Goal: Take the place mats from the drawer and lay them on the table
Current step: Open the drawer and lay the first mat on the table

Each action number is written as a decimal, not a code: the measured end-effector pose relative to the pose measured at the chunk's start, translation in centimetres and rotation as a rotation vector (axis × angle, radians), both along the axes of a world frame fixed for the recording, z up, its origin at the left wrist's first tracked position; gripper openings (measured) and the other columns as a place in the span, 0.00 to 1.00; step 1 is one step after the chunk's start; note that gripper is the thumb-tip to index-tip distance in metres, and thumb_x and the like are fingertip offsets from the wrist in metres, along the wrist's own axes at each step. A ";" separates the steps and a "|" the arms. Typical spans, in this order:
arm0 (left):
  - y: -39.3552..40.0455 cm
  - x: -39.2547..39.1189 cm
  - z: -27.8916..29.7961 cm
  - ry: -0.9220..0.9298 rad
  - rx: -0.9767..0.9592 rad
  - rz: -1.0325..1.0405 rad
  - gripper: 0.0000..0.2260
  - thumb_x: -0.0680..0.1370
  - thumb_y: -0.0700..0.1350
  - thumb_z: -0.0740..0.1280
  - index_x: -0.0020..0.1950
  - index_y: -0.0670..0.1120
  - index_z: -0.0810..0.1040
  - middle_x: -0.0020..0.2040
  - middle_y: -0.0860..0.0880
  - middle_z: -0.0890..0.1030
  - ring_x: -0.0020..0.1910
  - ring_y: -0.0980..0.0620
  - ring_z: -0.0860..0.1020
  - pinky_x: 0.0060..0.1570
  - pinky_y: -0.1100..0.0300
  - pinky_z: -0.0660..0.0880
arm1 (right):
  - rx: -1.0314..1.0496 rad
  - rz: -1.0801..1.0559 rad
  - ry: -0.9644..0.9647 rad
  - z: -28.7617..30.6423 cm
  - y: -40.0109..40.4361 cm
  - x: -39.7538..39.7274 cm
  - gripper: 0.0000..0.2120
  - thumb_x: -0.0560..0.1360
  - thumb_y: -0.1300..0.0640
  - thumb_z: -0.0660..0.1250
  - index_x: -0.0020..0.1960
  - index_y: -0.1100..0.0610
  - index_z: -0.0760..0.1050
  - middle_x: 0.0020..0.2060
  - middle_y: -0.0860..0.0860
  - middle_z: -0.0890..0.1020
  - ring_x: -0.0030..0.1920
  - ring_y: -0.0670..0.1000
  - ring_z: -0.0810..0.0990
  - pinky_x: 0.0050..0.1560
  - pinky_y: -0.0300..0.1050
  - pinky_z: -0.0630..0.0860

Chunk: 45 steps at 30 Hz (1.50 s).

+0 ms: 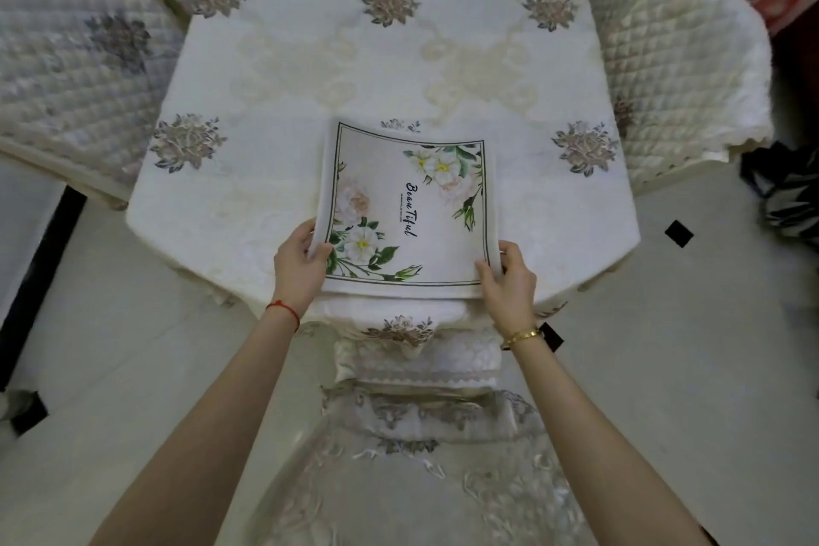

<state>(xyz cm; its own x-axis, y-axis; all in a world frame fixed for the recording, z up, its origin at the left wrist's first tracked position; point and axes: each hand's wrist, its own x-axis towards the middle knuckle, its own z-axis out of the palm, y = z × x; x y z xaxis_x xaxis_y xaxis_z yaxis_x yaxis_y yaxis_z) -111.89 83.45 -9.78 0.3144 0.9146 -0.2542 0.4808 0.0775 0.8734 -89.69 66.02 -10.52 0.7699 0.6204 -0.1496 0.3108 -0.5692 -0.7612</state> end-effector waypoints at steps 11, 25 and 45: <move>0.8 -1.4 -2.1 0.133 0.170 0.021 0.20 0.73 0.40 0.72 0.65 0.47 0.76 0.49 0.50 0.82 0.45 0.54 0.79 0.51 0.67 0.75 | -0.086 0.020 -0.194 -2.2 -1.3 0.9 0.18 0.74 0.52 0.70 0.61 0.59 0.72 0.45 0.52 0.77 0.47 0.52 0.74 0.48 0.45 0.72; 11.3 12.1 -3.6 0.315 0.647 -0.578 0.22 0.80 0.46 0.60 0.73 0.43 0.66 0.72 0.42 0.69 0.73 0.43 0.65 0.73 0.50 0.60 | -0.120 0.548 -0.444 -3.3 16.3 4.9 0.23 0.80 0.52 0.56 0.74 0.59 0.62 0.74 0.55 0.64 0.76 0.56 0.56 0.76 0.53 0.51; 12.5 8.2 -5.3 0.582 0.581 -0.523 0.31 0.81 0.54 0.58 0.77 0.38 0.54 0.78 0.40 0.56 0.77 0.42 0.54 0.77 0.52 0.48 | -0.269 0.404 -0.465 -4.0 11.3 11.2 0.26 0.82 0.50 0.53 0.77 0.59 0.54 0.77 0.54 0.57 0.77 0.54 0.50 0.76 0.48 0.43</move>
<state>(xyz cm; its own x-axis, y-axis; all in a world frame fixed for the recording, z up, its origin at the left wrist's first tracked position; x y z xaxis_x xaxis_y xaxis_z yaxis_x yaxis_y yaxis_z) -103.67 95.95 -15.04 0.6847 0.7269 -0.0519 0.7002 -0.6364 0.3235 -78.45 77.30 -14.57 0.5066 0.8608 -0.0479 0.8004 -0.4903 -0.3450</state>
